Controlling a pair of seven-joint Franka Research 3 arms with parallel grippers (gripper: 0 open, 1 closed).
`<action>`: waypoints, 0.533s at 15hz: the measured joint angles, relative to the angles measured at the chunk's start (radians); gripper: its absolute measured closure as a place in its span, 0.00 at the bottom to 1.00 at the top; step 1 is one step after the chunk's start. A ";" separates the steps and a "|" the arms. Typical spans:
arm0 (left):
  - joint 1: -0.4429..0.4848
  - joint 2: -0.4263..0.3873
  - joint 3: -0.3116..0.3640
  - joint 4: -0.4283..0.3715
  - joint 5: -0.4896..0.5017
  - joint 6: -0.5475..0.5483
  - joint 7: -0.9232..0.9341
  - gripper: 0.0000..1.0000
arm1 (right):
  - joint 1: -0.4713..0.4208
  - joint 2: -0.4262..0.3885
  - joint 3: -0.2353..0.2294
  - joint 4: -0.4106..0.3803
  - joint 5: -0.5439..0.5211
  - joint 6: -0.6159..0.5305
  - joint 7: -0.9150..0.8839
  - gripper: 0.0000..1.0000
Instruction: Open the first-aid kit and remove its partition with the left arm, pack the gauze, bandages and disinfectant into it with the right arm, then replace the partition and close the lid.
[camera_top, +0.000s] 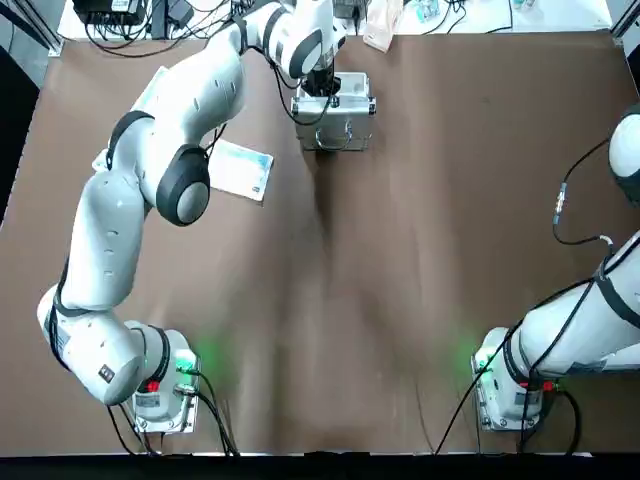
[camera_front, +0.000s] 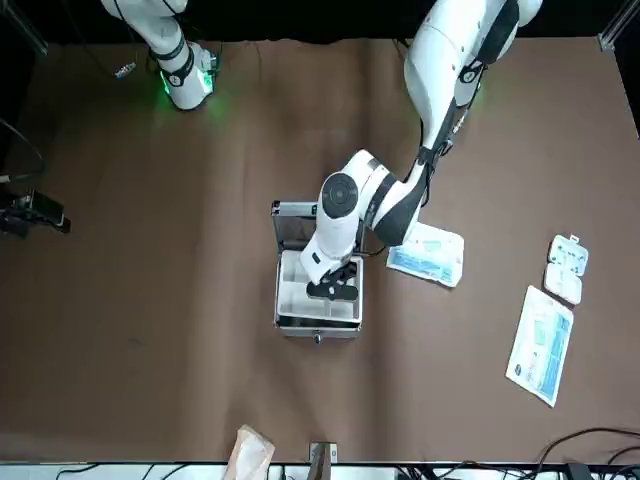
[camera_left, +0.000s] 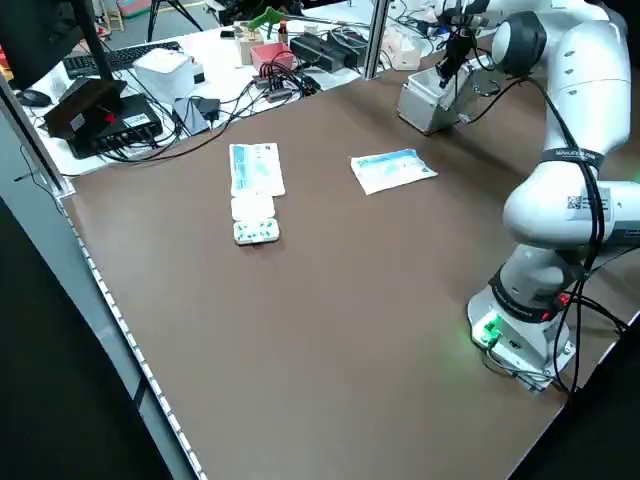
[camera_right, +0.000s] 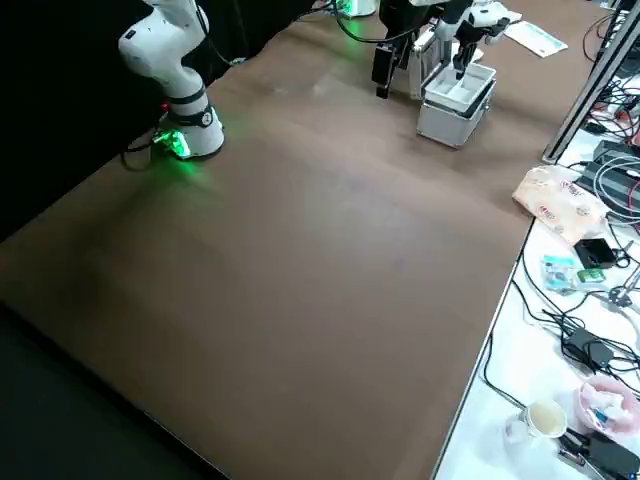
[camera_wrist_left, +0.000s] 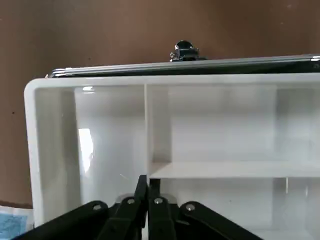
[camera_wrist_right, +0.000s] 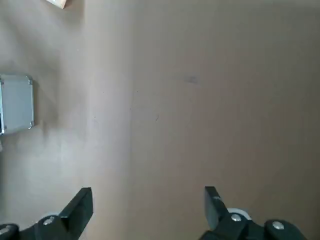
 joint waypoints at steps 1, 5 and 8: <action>-0.002 0.000 0.003 0.000 0.000 0.000 -0.003 0.96 | 0.000 0.000 0.000 0.000 0.000 0.000 0.000 0.01; -0.061 0.000 0.072 0.002 0.000 -0.004 -0.022 0.96 | 0.000 0.000 0.000 0.000 0.000 0.000 0.000 0.01; -0.082 0.000 0.097 0.002 0.000 -0.004 -0.029 0.96 | 0.000 0.000 0.000 0.000 0.000 0.000 0.000 0.01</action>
